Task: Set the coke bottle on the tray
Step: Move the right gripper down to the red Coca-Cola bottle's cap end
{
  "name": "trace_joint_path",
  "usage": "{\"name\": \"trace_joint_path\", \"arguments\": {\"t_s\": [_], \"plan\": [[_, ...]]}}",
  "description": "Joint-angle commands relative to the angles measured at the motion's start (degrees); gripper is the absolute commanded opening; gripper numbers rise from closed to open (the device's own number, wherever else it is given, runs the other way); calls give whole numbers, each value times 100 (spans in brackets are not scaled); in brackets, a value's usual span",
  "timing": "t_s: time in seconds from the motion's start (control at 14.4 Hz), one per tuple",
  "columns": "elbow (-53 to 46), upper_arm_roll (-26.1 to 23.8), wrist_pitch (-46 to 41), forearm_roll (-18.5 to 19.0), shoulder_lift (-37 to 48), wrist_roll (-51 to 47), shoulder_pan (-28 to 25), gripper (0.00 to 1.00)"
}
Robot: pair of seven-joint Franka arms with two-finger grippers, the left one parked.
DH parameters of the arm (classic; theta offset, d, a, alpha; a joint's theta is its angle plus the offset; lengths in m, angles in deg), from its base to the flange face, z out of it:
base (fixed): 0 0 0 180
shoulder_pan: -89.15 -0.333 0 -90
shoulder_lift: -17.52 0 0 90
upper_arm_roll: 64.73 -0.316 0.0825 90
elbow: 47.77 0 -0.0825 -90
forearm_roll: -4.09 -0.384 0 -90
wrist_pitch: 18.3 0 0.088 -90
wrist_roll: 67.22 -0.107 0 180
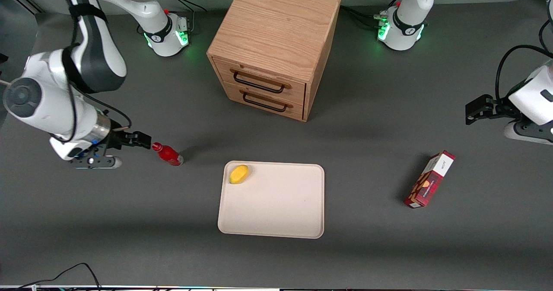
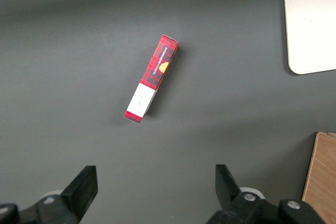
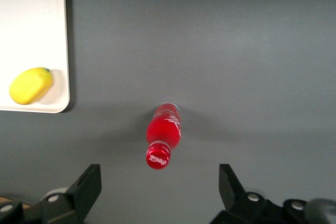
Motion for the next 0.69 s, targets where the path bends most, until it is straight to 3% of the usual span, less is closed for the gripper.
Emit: {"name": "trace_joint_path", "arguments": {"t_s": [0.0,0.35,0.62], "plan": [[794,-116,715,99,215,165,8,99],[1559,-125,1534,135,311,385,26,99],[1605,-125,1623,135,276,403,26,91]]}}
